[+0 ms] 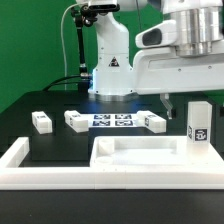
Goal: Assemble desk
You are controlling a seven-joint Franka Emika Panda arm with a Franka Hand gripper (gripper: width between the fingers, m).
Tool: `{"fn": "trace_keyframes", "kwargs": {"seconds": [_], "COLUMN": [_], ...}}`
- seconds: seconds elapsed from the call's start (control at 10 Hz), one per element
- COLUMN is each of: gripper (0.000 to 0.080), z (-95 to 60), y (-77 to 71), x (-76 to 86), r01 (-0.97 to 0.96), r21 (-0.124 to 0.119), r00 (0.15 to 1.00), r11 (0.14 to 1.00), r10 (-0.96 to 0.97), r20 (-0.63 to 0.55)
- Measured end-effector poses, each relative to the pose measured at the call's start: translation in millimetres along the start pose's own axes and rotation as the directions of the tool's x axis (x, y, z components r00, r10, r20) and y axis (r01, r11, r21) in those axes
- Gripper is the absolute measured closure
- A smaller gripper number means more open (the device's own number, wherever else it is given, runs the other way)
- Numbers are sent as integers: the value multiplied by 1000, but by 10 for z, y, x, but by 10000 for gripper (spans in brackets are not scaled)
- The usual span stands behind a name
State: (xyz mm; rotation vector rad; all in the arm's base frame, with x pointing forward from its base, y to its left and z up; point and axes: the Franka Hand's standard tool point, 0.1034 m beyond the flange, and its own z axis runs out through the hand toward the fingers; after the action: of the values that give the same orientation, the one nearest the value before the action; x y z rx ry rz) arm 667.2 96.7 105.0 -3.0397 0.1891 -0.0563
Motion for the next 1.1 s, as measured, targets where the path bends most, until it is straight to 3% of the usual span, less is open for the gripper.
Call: {"fn": "trace_keyframes", "kwargs": {"seconds": [0.2, 0.5, 0.8, 1.1], "gripper": [150, 495, 495, 495], "z": [12, 14, 9, -3], "y": [-63, 2, 65, 285], "x": [23, 35, 50, 60], "r01": [-38, -196, -379, -575], "r21": [4, -1, -6, -19], "r00": [999, 980, 925, 818], "r11": [999, 981, 925, 818], "r10": [38, 196, 378, 573], "r20": [-24, -27, -33, -53]}}
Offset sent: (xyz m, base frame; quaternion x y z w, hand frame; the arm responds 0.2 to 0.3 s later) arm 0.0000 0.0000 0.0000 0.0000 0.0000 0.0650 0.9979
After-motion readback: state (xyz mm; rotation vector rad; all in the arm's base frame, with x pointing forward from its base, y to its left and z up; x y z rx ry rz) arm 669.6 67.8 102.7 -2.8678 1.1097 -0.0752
